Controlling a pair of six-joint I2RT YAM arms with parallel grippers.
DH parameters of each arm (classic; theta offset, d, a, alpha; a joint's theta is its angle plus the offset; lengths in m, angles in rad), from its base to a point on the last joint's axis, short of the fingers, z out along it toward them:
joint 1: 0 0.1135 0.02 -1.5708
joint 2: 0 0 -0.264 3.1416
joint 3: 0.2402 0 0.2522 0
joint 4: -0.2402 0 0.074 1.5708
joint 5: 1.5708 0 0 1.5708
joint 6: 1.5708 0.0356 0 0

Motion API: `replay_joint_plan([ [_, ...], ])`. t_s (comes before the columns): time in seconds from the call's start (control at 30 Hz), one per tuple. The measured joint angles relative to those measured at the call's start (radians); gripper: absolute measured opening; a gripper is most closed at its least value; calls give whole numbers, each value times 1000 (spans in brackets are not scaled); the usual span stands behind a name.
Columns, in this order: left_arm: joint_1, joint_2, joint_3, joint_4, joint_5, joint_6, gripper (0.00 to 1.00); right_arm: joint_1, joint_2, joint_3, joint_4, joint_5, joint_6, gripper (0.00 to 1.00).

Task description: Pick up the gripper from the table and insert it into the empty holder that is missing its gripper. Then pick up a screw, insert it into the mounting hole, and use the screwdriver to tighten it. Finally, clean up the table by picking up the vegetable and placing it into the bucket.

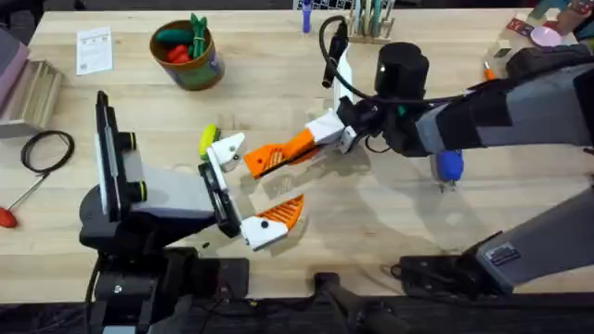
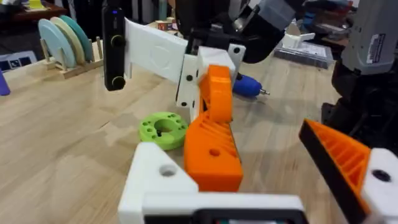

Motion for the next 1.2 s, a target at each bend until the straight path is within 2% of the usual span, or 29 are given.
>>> replay_joint_plan([
  [0.67,0,0,0,0,0,0,985,25,0,35,0,4,7,9],
  [1.2,0,0,0,0,0,0,985,26,0,36,-1,34,77,9],
])
